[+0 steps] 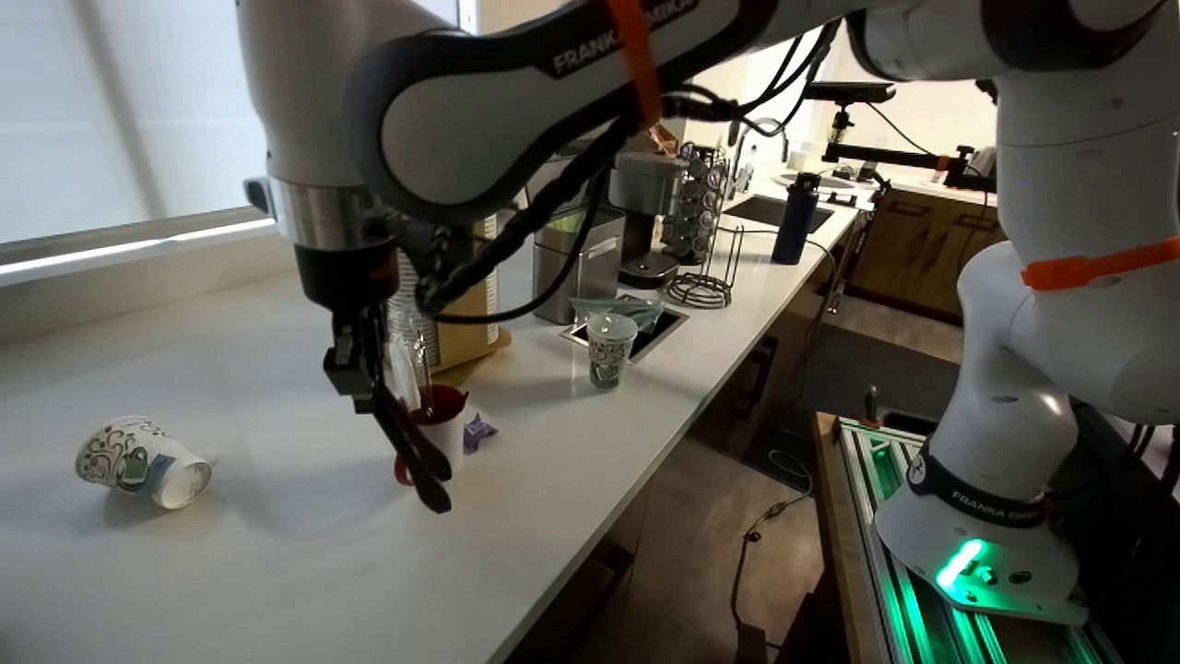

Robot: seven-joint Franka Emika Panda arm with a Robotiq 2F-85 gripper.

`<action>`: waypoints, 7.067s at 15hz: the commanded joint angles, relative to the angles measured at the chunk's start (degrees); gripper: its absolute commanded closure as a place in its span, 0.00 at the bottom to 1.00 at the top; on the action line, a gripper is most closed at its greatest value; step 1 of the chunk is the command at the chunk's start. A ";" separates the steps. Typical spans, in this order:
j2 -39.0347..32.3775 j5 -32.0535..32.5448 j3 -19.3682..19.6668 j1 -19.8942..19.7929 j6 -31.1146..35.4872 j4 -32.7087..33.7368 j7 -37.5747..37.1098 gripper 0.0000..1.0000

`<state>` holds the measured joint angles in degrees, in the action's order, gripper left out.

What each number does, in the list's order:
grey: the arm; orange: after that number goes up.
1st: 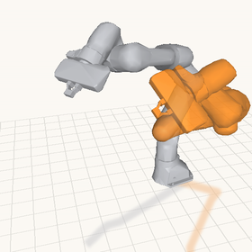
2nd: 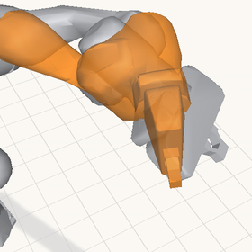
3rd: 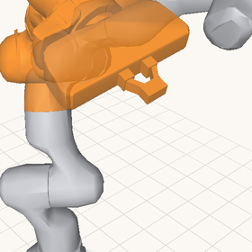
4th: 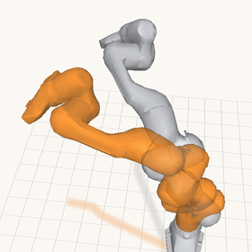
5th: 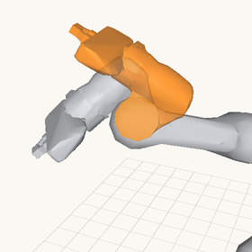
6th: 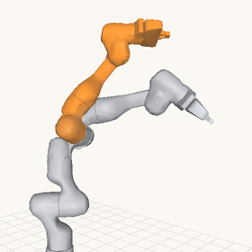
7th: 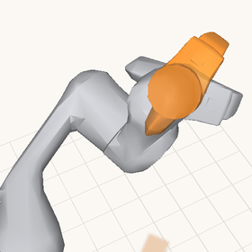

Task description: Remove the tongs from the cup, then move the paper towel roll to the left

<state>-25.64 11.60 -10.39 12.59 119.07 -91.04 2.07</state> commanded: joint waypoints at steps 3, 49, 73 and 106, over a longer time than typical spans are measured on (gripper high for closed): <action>-14.71 0.00 -0.54 2.92 -7.65 18.79 10.81 0.93; 8.59 -5.53 6.50 2.40 -26.37 -0.94 -36.61 0.00; 35.64 -13.90 27.54 -27.67 -10.47 -36.98 3.64 0.00; 19.53 4.60 39.42 -37.62 22.27 -20.45 -58.57 0.00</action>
<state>-4.59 11.37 27.59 -25.13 138.40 -111.11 -46.46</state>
